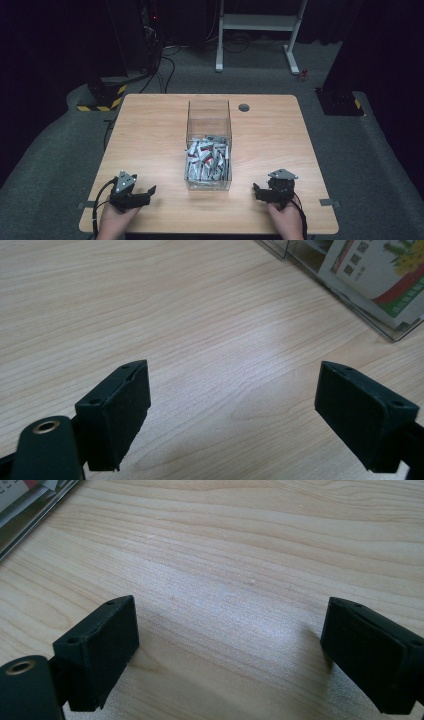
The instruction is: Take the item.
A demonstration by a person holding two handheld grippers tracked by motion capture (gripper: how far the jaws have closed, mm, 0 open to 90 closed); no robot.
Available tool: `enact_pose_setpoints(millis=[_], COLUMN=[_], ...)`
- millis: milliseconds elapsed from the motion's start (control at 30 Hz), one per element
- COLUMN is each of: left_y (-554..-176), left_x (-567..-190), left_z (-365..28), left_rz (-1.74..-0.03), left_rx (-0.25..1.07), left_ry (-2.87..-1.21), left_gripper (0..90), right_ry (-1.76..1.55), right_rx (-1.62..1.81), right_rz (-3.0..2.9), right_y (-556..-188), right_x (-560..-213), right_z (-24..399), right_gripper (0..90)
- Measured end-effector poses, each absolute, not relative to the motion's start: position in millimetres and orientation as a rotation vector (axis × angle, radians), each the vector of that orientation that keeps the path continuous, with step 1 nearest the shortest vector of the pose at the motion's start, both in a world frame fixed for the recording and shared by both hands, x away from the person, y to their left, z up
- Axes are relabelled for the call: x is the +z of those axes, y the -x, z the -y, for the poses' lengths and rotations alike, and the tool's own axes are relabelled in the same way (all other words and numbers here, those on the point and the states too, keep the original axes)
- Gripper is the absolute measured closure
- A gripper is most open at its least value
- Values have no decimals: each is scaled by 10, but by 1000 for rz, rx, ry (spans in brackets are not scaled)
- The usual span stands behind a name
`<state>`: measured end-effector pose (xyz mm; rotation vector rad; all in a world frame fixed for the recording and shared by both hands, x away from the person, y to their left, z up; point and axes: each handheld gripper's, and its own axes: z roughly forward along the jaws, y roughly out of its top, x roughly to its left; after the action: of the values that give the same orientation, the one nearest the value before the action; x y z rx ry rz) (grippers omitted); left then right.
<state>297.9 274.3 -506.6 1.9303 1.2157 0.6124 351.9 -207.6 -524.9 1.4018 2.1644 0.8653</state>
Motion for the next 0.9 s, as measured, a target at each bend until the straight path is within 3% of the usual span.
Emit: enact_pose_setpoints(millis=[900], left_y=[-2966], left_x=[-4823], left_z=[-2622], left_rz=[-1131], left_rx=[608], left_ry=[-1901], left_gripper=[155], right_ry=[-1386], right_rx=[870], right_rz=[-2175], right_y=[-3516], right_x=[-5249], right_z=[2080], right_gripper=[92])
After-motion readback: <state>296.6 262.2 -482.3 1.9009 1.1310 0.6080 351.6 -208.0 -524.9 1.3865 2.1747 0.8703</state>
